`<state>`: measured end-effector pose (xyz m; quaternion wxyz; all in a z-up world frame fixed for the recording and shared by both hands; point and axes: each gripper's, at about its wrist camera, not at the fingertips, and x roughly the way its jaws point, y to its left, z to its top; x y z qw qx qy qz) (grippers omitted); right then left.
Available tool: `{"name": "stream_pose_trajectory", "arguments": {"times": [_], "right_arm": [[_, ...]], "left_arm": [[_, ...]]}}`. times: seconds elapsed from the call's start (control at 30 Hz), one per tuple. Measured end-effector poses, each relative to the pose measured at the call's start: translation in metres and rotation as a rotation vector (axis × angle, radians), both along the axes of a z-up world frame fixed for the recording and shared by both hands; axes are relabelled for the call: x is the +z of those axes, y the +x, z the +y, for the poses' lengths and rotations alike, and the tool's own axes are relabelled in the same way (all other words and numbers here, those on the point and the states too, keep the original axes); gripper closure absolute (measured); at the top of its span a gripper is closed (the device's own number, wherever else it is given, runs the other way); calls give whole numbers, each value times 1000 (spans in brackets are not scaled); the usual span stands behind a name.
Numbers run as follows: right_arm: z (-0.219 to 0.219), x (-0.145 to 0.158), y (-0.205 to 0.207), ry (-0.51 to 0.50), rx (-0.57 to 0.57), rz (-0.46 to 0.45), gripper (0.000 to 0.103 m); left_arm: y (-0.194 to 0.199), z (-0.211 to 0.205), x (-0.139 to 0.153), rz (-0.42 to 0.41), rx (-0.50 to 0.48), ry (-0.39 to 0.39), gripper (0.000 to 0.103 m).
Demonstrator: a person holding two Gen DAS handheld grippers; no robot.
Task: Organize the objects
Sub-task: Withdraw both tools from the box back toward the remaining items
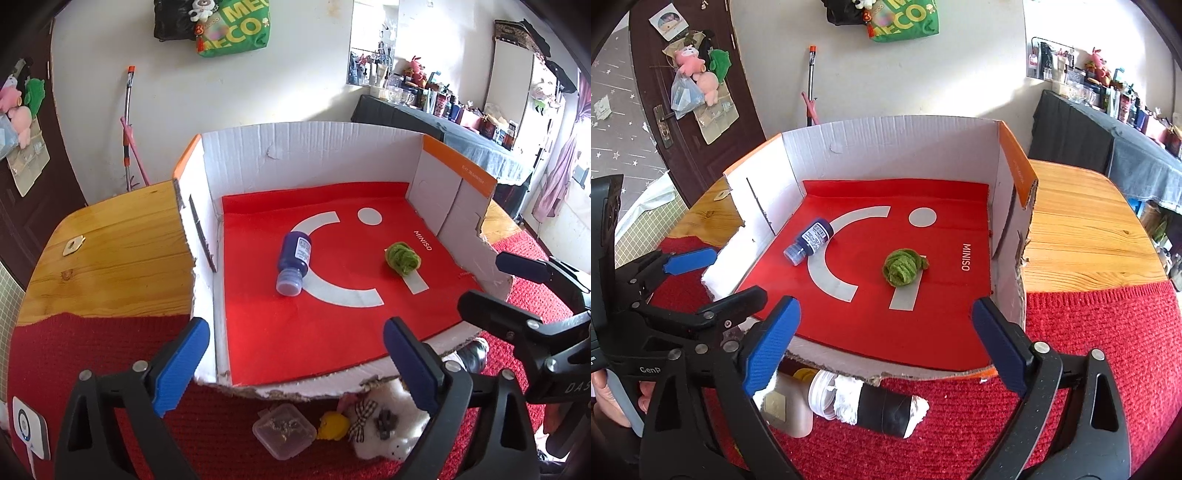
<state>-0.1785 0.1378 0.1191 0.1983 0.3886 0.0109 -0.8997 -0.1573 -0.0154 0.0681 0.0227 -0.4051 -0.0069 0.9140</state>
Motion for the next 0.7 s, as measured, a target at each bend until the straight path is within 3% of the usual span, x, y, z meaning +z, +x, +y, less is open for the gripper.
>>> {"name": "stream_pose_trajectory", "arguments": {"times": [0.7], "right_arm": [[5, -3, 28, -16, -20, 0, 2]], "left_arm": [[35, 0, 0, 11, 11, 5, 2]]}}
